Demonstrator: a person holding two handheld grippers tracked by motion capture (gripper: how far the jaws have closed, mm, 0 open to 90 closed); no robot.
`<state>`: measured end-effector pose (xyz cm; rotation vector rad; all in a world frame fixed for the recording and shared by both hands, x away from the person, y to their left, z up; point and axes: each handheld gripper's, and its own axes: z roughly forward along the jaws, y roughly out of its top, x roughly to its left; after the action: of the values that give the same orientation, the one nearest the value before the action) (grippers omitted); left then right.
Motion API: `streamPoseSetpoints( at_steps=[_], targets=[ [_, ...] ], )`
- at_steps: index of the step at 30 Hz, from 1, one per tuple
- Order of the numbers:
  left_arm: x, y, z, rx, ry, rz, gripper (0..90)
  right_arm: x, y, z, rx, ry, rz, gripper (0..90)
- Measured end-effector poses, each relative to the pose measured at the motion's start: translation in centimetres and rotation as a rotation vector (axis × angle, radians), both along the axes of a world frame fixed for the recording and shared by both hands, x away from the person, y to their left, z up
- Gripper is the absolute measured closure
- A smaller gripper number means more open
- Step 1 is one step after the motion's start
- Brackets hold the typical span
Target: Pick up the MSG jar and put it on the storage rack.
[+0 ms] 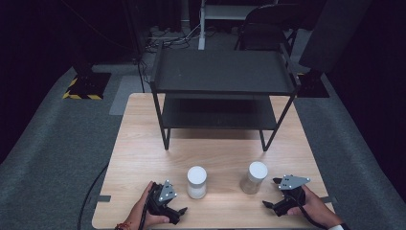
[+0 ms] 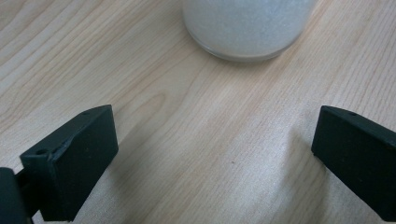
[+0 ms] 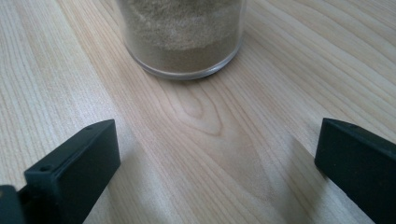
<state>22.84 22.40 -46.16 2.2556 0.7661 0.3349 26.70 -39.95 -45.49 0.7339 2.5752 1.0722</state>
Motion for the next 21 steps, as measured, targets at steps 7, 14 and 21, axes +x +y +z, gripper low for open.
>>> streamPoseSetpoints(
  at_steps=[7,14,21],
  targets=[
    [0.00,0.00,0.00,0.000,0.000,0.000,0.3,0.00,0.00,0.00,0.000,0.000,0.000,0.0],
    [-0.18,-0.06,0.02,0.002,-0.002,0.009,0.4,-0.02,0.01,0.01,0.000,0.000,-0.001,0.0],
    [-0.30,-0.09,0.02,0.000,-0.003,0.016,0.6,-0.07,0.03,0.00,0.001,0.001,-0.005,0.0]
  ],
)
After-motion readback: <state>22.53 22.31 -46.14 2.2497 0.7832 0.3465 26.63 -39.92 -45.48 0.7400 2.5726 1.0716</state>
